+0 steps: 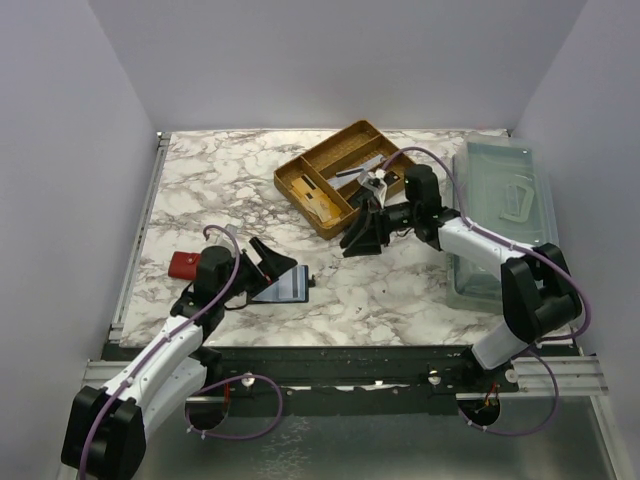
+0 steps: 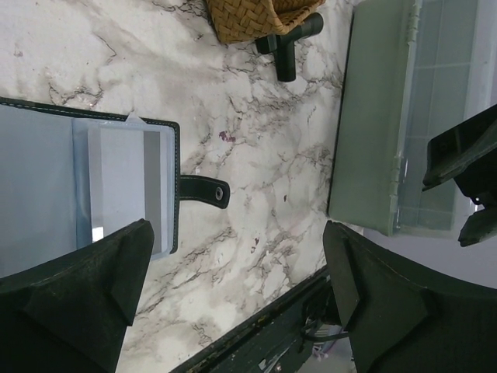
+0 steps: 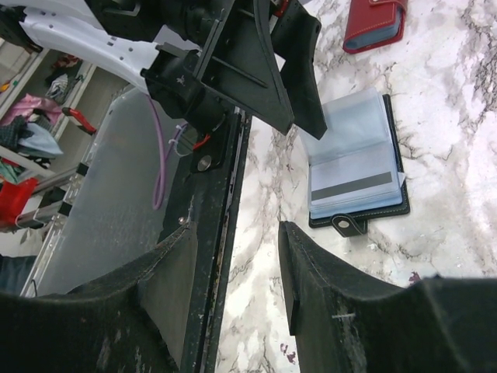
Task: Take the credit cards out of the card holder
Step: Remove the credit card from the card holder.
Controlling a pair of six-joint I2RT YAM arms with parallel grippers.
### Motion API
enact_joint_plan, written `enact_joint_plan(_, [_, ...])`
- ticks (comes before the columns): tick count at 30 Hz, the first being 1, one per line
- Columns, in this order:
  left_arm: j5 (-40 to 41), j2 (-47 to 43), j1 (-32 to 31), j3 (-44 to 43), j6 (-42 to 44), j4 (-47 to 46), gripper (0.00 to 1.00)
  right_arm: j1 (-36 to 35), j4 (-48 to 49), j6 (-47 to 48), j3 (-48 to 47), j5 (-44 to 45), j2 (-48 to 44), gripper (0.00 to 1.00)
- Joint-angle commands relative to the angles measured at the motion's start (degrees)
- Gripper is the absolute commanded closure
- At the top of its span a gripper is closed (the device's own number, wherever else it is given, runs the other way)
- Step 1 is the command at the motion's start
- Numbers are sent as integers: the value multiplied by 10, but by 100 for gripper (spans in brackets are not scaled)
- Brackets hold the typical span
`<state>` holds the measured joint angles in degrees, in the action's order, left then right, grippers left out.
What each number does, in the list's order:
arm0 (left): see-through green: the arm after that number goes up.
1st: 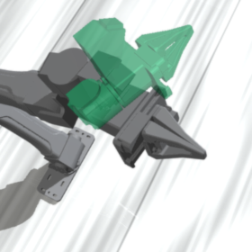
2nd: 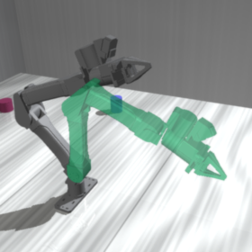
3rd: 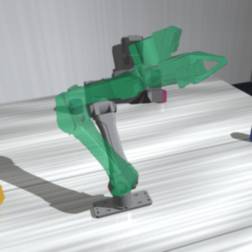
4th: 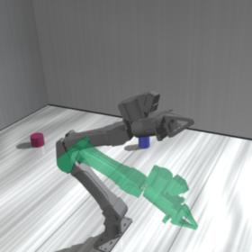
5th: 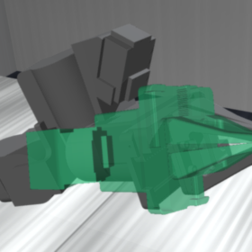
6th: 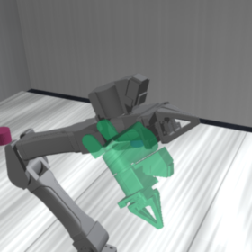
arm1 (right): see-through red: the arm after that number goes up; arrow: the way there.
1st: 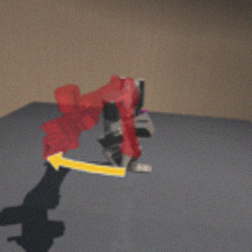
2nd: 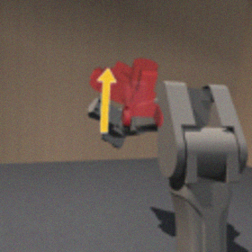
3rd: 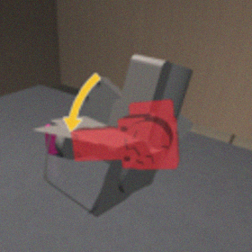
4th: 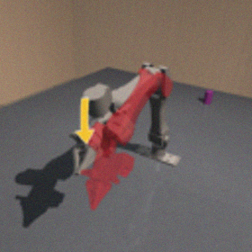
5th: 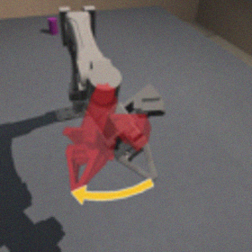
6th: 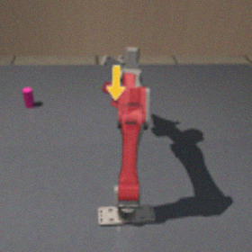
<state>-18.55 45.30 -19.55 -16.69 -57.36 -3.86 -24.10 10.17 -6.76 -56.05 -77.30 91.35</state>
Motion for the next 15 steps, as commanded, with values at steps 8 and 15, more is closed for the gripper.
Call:
enact_joint_plan(8, [-7, 70, 3, -48, 44, 38, 10, -88, -6, -19, -3, 118, 53, 52])
enact_joint_plan(15, [40, 94, 2, -55, 70, 77, 18, -126, 1, -70, -20, 179, 99, 59])
